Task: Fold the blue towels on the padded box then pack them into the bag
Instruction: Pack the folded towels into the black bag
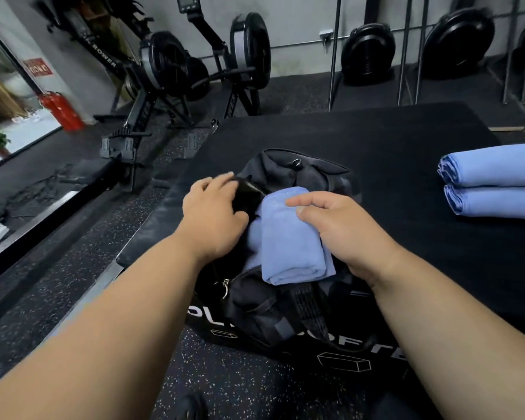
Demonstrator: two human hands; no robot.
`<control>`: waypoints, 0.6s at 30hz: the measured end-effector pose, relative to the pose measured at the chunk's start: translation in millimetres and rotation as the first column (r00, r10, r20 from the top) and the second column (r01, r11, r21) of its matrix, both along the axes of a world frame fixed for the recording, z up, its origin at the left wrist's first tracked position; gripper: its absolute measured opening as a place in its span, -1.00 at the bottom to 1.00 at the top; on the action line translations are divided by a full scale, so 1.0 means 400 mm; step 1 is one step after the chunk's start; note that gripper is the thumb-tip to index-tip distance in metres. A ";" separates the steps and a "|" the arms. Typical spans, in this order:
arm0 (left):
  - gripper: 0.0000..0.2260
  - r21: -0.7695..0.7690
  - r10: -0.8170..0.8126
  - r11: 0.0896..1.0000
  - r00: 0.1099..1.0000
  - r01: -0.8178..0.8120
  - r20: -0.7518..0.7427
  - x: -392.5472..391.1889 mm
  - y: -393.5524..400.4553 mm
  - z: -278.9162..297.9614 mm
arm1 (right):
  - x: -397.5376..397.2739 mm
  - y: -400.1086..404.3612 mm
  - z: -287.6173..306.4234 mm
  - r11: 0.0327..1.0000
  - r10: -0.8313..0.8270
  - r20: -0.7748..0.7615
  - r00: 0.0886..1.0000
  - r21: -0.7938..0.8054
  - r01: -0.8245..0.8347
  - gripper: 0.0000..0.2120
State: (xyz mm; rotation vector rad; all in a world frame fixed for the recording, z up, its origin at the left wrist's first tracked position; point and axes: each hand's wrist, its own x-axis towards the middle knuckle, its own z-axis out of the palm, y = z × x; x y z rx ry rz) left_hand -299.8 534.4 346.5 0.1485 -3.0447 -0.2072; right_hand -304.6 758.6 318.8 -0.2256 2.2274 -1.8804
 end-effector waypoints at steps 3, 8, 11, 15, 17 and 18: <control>-0.26 0.235 0.045 0.972 0.997 -0.028 -0.065 -0.027 -0.024 0.046 | -0.010 -0.036 -0.007 0.999 0.052 0.016 0.998 0.012 -0.053 -0.73; -0.21 0.382 0.005 0.924 0.997 0.026 -0.079 -0.049 -0.067 0.066 | -0.037 -0.093 -0.016 0.996 0.093 0.052 0.994 0.005 -0.093 -0.58; -0.16 0.424 -0.024 0.904 0.997 0.054 -0.077 -0.050 -0.077 0.059 | -0.068 -0.128 -0.014 1.000 -0.031 0.048 0.998 0.001 0.031 -0.46; -0.14 0.470 -0.053 0.878 0.994 0.092 -0.095 -0.049 -0.086 0.060 | -0.122 -0.168 -0.038 0.993 -0.110 0.110 0.988 -0.019 0.113 -0.35; -0.14 0.485 -0.064 0.868 0.993 0.105 -0.101 -0.048 -0.087 0.060 | -0.143 -0.175 -0.045 0.991 -0.132 0.113 0.985 -0.020 0.135 -0.35; -0.14 0.486 -0.068 0.867 0.992 0.110 -0.104 -0.050 -0.089 0.058 | -0.151 -0.177 -0.045 0.989 -0.140 0.117 0.983 -0.027 0.144 -0.35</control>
